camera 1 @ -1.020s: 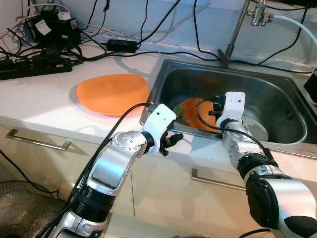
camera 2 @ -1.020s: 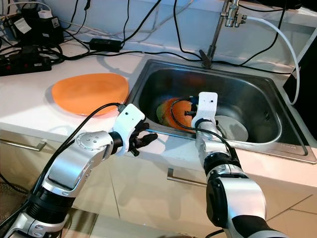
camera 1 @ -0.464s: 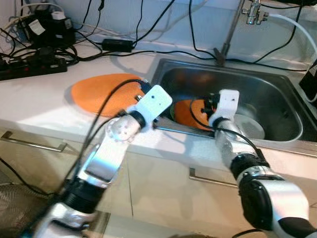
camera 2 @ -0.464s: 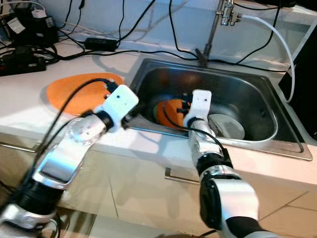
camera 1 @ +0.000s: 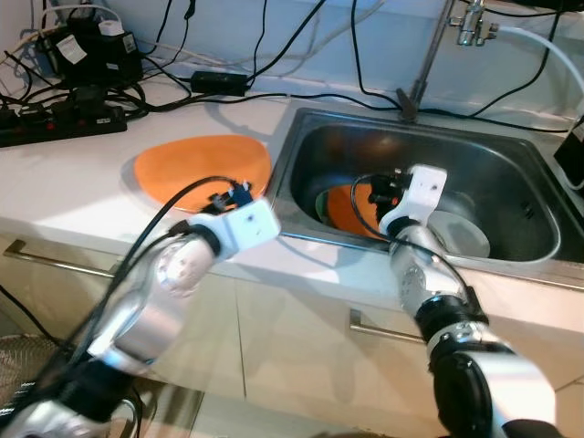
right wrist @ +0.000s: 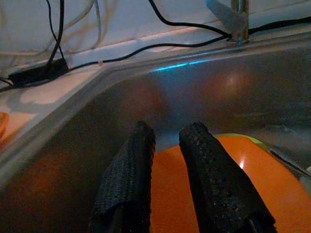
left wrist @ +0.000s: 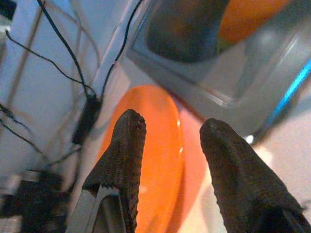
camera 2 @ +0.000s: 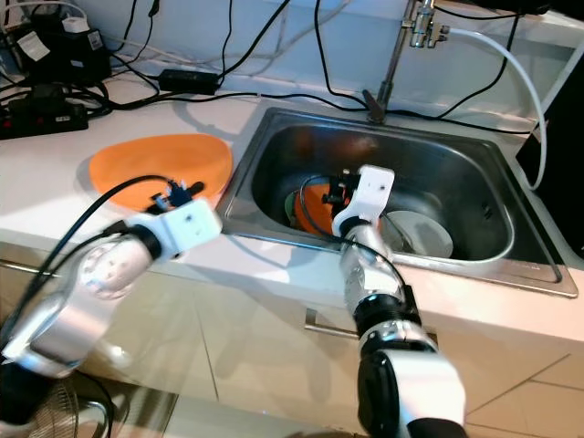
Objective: Kitchen organization
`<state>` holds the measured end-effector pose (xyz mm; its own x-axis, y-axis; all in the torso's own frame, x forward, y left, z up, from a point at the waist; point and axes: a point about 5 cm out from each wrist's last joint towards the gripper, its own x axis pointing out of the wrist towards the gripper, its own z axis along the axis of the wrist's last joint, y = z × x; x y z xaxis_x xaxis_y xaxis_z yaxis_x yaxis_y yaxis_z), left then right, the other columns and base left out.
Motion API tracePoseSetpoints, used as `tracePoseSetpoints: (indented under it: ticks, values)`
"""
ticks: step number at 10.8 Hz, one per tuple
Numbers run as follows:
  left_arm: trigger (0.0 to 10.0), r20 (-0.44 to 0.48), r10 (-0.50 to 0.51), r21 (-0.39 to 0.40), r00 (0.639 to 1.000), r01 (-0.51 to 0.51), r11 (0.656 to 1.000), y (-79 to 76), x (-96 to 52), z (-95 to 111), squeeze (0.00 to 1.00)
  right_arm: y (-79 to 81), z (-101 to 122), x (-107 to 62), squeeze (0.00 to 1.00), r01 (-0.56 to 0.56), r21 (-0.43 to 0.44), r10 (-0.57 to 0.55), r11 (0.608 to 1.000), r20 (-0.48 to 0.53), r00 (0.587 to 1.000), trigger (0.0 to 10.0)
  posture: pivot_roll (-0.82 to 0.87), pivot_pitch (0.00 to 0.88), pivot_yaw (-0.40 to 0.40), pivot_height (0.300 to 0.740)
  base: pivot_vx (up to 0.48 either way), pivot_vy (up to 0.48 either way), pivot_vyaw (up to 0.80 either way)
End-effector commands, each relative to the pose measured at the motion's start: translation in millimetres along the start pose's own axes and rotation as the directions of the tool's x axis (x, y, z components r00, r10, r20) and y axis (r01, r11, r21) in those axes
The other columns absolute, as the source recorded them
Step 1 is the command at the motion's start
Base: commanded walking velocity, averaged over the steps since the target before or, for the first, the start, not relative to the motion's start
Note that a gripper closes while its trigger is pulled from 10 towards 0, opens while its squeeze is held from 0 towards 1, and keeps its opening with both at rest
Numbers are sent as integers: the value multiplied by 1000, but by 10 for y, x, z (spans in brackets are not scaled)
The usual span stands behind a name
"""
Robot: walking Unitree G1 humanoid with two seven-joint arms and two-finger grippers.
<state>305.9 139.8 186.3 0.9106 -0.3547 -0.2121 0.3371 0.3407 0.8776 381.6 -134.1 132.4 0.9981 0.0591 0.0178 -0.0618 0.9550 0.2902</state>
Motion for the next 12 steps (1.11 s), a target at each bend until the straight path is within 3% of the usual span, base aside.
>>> tracePoseSetpoints:
  ticks: [1, 3, 6, 12]
  values:
    - [10000, -9, -20, 61, 1000, 21, 998, -24, -41, 11, 0, -21, 11, -15, 0, 9, 19, -9, 1000, 10, 1000, 10000, 298, 16, -58, 740, 0, 0, 0]
    - [10000, -67, -24, 135, 997, 33, 990, -49, -50, -102, 0, 37, 17, -9, 0, -5, 31, 5, 1000, 12, 1000, 10000, 303, 5, -56, 740, 0, 0, 0]
    - [10000, -126, -43, 172, 991, 64, 983, -88, -12, -171, 0, 52, 46, -4, 0, -8, 47, 7, 999, 21, 1000, 10000, 296, 0, -48, 740, 0, 0, 0]
    - [10000, -170, -53, 258, 984, 97, 961, -2, 244, -247, 0, 38, 96, -14, 0, 10, 66, -13, 998, 42, 999, 10000, 259, 8, -31, 740, 0, 0, 0]
